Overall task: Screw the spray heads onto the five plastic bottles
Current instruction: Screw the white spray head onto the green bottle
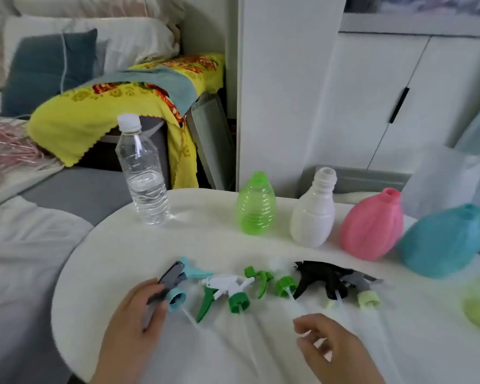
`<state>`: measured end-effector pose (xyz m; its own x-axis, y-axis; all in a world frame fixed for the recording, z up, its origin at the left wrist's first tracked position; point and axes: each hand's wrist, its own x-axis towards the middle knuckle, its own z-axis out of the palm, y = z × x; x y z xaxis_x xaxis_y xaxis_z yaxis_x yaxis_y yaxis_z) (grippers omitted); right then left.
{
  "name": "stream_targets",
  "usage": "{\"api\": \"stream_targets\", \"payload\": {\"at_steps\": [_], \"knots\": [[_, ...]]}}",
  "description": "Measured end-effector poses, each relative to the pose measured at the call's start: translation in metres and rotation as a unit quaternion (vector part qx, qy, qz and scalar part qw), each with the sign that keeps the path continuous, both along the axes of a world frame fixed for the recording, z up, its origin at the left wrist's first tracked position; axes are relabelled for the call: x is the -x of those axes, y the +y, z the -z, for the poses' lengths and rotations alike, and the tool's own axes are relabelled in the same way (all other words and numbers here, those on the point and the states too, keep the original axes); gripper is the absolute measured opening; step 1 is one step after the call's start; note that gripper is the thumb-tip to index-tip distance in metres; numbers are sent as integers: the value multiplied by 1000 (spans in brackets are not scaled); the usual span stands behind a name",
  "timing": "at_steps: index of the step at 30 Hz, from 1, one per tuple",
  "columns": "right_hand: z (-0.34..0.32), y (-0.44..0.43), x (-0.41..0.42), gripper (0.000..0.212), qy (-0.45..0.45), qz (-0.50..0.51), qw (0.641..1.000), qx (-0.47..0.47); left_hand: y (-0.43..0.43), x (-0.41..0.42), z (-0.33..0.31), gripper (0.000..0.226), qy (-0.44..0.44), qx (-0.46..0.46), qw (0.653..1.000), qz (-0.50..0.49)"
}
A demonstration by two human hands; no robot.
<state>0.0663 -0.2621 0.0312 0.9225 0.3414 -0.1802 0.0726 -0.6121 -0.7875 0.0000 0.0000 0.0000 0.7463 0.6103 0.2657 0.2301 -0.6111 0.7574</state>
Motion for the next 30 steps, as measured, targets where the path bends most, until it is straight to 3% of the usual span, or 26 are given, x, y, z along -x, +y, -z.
{"api": "stream_targets", "payload": {"at_steps": [4,9,15,19,24,30], "knots": [[-16,-4,19,32,-18,1,1000,-5,-1,13,-15,25,67,23,997,20],[-27,0,45,16,-41,18,999,16,-3,44,-11,51,192,-137,970,61],[-44,8,69,28,-31,13,996,83,2,70,-12,50,257,-190,942,106],[-39,13,70,30,-42,-2,994,98,-3,71,-21,40,212,-100,967,104],[-29,20,41,28,-92,15,992,87,-9,59,-36,23,12,-78,997,14],[-19,50,-5,24,-142,-42,986,73,-10,1,-40,29,46,-51,993,98]]}}
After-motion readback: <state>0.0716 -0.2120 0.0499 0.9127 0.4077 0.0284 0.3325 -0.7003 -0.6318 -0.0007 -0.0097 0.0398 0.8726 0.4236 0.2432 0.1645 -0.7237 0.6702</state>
